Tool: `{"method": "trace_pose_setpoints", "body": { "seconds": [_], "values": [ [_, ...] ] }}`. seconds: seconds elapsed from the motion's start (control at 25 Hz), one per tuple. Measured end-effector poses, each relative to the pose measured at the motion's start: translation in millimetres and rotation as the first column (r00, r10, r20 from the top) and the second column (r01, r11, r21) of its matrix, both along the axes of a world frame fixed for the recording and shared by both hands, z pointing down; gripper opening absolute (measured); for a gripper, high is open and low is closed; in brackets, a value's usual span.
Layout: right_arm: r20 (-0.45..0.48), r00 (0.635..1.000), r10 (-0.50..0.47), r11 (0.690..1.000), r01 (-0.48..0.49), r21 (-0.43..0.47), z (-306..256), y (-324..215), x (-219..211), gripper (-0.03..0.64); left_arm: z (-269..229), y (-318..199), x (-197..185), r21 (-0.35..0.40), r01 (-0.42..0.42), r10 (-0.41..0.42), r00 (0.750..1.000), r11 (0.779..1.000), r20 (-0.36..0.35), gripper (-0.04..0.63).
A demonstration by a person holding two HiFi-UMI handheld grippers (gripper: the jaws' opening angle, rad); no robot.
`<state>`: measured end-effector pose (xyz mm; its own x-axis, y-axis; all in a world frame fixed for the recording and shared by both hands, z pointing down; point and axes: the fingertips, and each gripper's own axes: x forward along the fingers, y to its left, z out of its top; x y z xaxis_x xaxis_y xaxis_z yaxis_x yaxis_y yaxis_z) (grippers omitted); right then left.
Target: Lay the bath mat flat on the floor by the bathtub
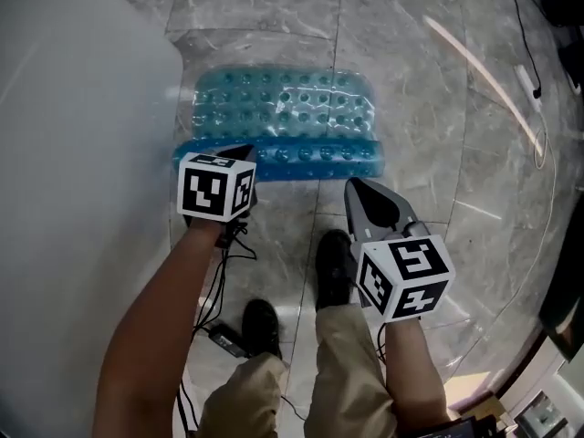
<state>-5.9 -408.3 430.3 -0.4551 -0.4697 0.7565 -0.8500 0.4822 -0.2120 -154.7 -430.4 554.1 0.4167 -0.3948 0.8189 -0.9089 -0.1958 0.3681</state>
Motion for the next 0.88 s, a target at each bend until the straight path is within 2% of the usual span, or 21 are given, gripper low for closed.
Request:
{"method": "trace_pose_setpoints", "body": {
  "seconds": [0.16,0.28,0.36,0.44,0.6,0.72,0.88],
  "values": [
    [-0.058,0.998,-0.003,0.996,0.008,0.086,-32.5,32.2,34.2,0.006,0.0,0.9,-1.5,0.055,-0.030,0.029,0.999,0.998,0.017,0.006],
    [-0.091,0.996,0.017,0.989,-0.003,0.148,-28.3,52.2,52.6,0.006,4.1,19.8,0.2,0.120,-0.006,0.006,1.000,0.993,-0.004,0.006],
    [-0.094,0.995,0.022,0.976,-0.001,0.217,-19.3,49.2,54.0,0.007,0.8,24.7,0.4,0.195,0.015,-0.015,1.000,0.981,-0.003,0.006],
    [-0.079,0.997,0.009,0.968,0.011,0.252,-5.1,51.5,49.0,0.006,-0.1,38.5,3.4,0.232,0.038,-0.036,0.999,0.972,-0.013,0.006],
    [-0.052,0.997,-0.051,0.969,0.062,0.240,32.9,68.5,26.8,0.006,10.3,85.4,11.5,0.215,0.064,-0.051,0.997,0.975,-0.064,0.006],
    [-0.059,0.995,-0.086,0.967,0.098,0.234,50.3,65.9,11.6,0.007,18.8,110.5,16.9,0.188,0.052,-0.041,0.997,0.981,-0.059,0.006],
    [-0.072,0.995,-0.071,0.971,0.085,0.221,64.9,52.1,6.2,0.008,18.5,118.8,20.4,0.176,0.020,-0.014,0.999,0.984,-0.036,0.006]
  ]
}}
